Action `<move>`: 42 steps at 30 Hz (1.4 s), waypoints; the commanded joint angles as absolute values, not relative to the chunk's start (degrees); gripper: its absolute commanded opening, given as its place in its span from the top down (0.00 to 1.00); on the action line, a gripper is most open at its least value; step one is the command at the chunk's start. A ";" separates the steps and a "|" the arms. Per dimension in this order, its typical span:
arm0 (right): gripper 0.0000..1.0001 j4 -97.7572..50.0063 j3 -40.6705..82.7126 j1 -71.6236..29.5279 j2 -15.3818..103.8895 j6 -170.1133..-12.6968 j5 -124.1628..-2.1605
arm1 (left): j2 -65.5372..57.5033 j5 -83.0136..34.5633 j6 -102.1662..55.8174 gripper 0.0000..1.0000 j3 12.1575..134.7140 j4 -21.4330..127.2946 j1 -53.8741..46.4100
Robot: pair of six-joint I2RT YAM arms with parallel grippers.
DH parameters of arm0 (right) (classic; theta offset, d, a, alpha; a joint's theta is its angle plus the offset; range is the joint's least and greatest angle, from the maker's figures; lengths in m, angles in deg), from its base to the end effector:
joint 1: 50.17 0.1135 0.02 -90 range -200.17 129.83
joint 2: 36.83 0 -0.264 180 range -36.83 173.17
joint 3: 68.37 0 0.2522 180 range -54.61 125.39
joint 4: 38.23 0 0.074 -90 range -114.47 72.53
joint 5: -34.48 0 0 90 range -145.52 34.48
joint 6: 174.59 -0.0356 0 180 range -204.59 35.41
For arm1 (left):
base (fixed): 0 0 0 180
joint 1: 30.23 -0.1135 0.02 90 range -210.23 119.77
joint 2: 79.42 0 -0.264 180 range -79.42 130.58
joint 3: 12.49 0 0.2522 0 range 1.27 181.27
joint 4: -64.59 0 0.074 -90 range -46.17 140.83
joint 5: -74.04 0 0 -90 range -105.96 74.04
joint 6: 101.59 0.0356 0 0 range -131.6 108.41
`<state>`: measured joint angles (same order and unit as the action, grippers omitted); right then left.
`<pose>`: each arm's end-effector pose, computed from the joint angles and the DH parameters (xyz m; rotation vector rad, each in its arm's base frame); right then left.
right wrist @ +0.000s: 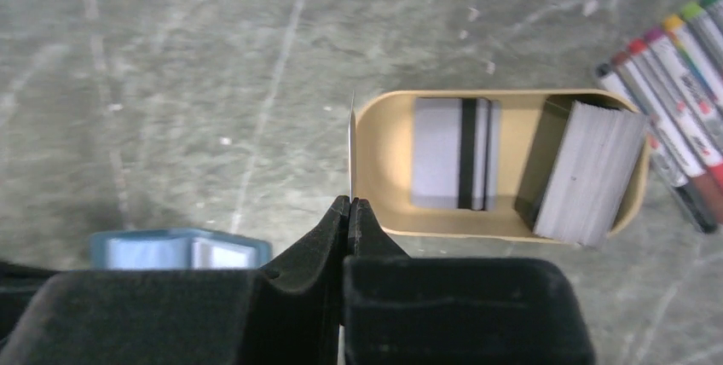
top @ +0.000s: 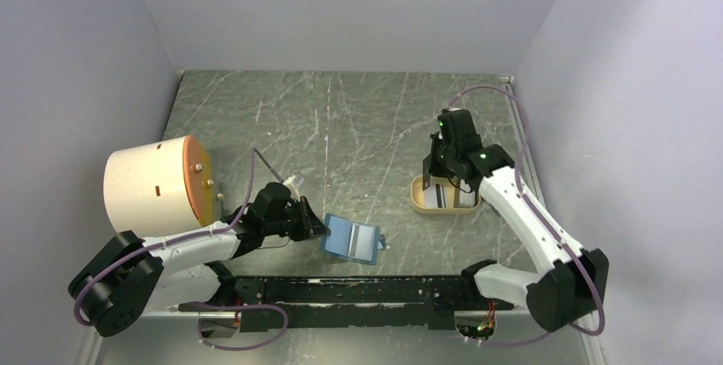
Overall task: Put the credit cards into the card holder
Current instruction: Pick up the credit card from the storage box, then insert the credit card into the card holder.
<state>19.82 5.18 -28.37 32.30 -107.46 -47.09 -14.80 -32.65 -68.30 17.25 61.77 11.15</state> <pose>0.2268 0.0851 0.2917 0.0838 2.4965 0.1415 0.1428 -0.1394 0.1417 -0.1550 2.5012 -1.1672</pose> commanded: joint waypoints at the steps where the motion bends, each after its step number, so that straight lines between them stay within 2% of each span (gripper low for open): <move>1: 1.00 11.57 0.55 -28.40 26.15 -110.68 -57.96 | -15.53 -31.59 -71.24 0.91 16.66 64.70 10.67; 7: 1.00 -3.23 -10.05 -25.75 18.70 -119.01 -67.30 | -14.97 -29.86 -76.61 0.91 15.11 69.88 10.70; 11: 1.00 -10.61 -15.71 -22.36 16.51 -123.58 -69.41 | -12.93 -29.62 -76.54 0.91 17.13 68.33 10.70; 15: 1.00 -18.99 -21.04 -15.95 15.74 -128.96 -69.41 | -11.48 -30.52 -79.16 0.91 13.40 74.91 10.90; 25: 1.00 -35.24 -32.97 -6.30 17.75 -140.36 -64.16 | -7.85 -29.72 -77.37 0.91 14.67 71.98 11.84; 31: 1.00 -41.32 -39.72 -5.36 19.34 -143.90 -62.64 | -8.69 -28.22 -77.10 0.91 14.58 69.91 12.50; 35: 1.00 -43.63 -41.89 -5.08 20.87 -144.54 -62.49 | -8.68 -27.24 -76.47 0.87 15.06 68.19 12.99; 42: 1.00 -50.99 -44.89 -4.26 25.49 -146.70 -63.54 | -7.52 -28.08 -75.98 0.87 15.05 68.76 13.10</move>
<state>-44.35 -43.65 -5.01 23.18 -144.86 -63.57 -8.14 -29.09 -77.44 13.74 70.23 12.68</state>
